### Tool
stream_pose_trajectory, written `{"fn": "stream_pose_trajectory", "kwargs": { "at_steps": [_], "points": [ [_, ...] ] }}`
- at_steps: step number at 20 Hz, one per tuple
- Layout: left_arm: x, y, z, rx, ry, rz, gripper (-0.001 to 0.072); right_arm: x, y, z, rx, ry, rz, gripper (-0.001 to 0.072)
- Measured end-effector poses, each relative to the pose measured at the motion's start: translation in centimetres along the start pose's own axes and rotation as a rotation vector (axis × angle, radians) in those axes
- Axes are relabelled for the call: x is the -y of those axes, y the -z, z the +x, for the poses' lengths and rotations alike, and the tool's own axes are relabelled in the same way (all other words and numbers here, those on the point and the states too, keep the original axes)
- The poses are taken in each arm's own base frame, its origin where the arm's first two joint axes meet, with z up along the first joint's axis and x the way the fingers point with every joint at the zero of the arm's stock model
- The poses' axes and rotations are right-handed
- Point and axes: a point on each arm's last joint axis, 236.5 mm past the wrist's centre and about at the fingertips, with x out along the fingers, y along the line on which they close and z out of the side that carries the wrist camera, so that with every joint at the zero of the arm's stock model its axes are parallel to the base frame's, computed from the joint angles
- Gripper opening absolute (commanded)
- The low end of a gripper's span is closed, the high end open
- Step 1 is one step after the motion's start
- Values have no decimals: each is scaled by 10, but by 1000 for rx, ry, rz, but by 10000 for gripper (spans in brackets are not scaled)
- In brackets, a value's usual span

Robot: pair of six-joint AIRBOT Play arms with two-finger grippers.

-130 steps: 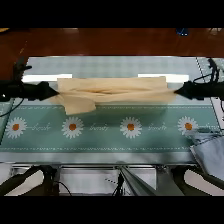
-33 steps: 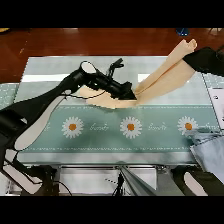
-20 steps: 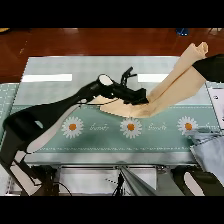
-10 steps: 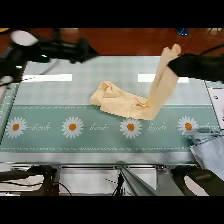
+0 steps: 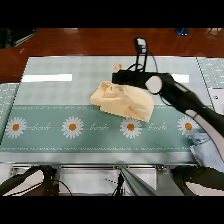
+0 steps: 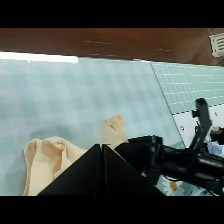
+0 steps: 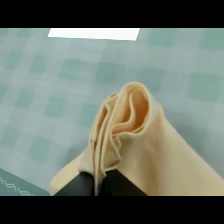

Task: Fold the shirts.

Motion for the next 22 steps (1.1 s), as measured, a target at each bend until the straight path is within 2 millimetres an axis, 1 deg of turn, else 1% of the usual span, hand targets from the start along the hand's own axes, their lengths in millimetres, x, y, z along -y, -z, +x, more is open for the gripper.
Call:
{"fn": "stream_pose_trajectory", "kwargs": {
  "at_steps": [1, 2, 4, 5, 6, 7, 8, 9, 10, 11, 12, 13, 14, 15, 16, 17, 18, 19, 20, 21, 22],
  "points": [
    [3, 2, -4, -5, 1, 8, 29, -7, 7, 11, 6, -11, 15, 358],
    [5, 1, -7, 0, -1, 15, 29, -15, 14, 22, 12, -23, 27, 445],
    [7, 3, -10, -2, -3, 23, 29, -25, 27, 34, 10, -38, 44, 446],
    [7, 4, -11, -7, -3, 26, 29, -27, 29, 36, 6, -40, 48, 446],
    [6, 5, -12, -10, -11, 29, 30, -25, 29, 35, 3, -35, 47, 446],
    [3, 6, -12, -14, -25, 34, 30, -18, 29, 30, -14, -18, 31, 445],
    [-1, 7, -13, -18, -40, 39, 30, -7, 27, 23, -36, 8, 12, 446],
    [-5, 8, -13, -25, -57, 46, 31, 11, 23, 12, -67, 52, -13, 449],
    [-10, 9, -14, -32, -79, 53, 31, 34, 21, -2, -104, 108, -36, 473],
    [-15, 11, -14, -39, -103, 60, 31, 64, 19, -21, -151, 183, -57, 491],
    [-21, 12, -15, -45, -125, 66, 32, 95, 16, -42, -191, 262, -74, 492],
    [-26, 14, -16, -53, -149, 73, 32, 132, 14, -69, -240, 354, -81, 492],
    [-31, 15, -17, -59, -169, 78, 33, 169, 16, -97, -293, 439, -67, 507],
    [-36, 16, -18, -66, -188, 83, 35, 199, 21, -123, -340, 501, -32, 597],
    [-39, 17, -18, -71, -201, 87, 74, 227, 34, -148, -399, 550, 25, 597],
    [-42, 18, -19, -78, -215, 91, 132, 245, 51, -167, -447, 566, 100, 597],
    [-44, 19, -20, -80, -225, 94, 197, 257, 72, -180, -493, 555, 191, 597],
    [-47, 19, -20, -84, -236, 97, 218, 261, 92, -185, -526, 521, 276, 597],
    [-50, 20, -21, -88, -248, 100, 218, 259, 110, -185, -543, 470, 358, 597],
    [-52, 21, -22, -93, -258, 103, 218, 252, 126, -180, -545, 405, 434, 597],
    [-54, 22, -22, -96, -266, 105, 218, 244, 137, -170, -527, 344, 499, 597]
  ]
}}
